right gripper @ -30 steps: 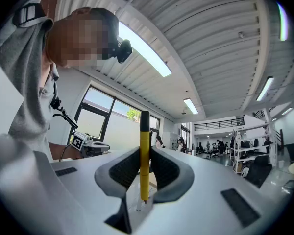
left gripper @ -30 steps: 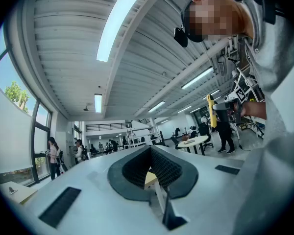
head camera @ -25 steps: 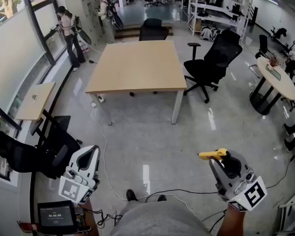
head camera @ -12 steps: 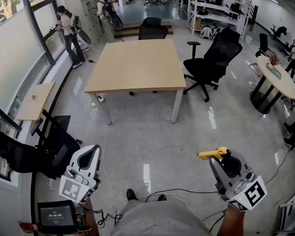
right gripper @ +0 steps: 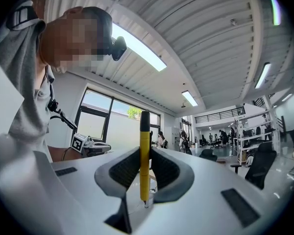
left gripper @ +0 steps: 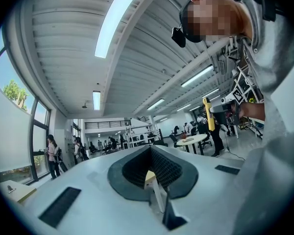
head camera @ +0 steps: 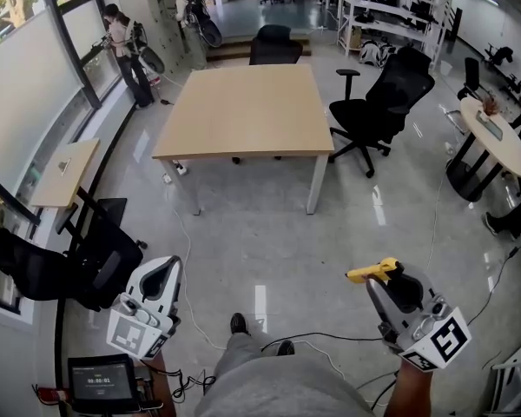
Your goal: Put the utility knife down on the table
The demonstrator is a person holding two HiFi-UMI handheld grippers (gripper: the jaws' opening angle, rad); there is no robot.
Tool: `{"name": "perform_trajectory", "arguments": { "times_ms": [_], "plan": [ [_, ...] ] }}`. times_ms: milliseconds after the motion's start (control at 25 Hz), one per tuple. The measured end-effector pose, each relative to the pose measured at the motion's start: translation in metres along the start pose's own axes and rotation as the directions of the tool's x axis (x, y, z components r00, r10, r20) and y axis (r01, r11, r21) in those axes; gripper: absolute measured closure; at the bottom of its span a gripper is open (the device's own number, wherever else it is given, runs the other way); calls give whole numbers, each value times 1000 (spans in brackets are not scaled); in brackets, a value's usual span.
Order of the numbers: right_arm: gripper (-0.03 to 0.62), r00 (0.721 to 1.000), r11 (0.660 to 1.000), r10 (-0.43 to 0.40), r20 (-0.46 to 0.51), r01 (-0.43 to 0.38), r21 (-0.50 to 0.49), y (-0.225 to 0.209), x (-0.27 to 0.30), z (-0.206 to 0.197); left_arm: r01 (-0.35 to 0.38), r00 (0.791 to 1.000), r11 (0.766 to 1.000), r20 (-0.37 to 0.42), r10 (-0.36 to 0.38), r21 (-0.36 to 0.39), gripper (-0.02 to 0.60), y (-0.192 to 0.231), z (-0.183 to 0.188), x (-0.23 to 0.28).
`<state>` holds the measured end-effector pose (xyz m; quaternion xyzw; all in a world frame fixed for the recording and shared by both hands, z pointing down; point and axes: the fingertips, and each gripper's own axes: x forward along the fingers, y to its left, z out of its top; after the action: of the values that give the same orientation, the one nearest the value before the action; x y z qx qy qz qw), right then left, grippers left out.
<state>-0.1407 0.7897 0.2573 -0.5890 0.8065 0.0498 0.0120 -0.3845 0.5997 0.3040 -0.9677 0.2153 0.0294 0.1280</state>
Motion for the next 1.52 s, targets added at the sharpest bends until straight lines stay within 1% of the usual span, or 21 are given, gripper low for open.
{"name": "perform_trajectory", "arguments": {
  "times_ms": [280,520,720,920,1120,1320,1520],
  "plan": [
    [522,1000,1000,1,-7,-1,4,-10,26,0,14,1000,1000,4,-14,3,577,18,-2,16],
    [522,1000,1000,0,-18,0,16,-15,71,-8,20,1000,1000,-2,-20,-14,577,58,-19,29],
    [522,1000,1000,-18,-16,19,24,-26,111,-13,38,999,999,-6,-38,-25,577,92,-34,45],
    [522,999,999,-38,-17,39,18,-36,151,-18,64,998,997,9,-64,-30,577,128,-46,66],
    [522,998,998,-64,-4,64,8,-36,189,-27,88,996,996,31,-87,-34,577,163,-65,77],
    [522,997,997,-80,-12,80,9,-36,213,-33,120,992,992,38,-119,-43,577,181,-76,88],
    [522,995,996,-95,-33,95,2,-46,229,-37,134,991,989,39,-132,-69,577,196,-90,104]
  ]
}}
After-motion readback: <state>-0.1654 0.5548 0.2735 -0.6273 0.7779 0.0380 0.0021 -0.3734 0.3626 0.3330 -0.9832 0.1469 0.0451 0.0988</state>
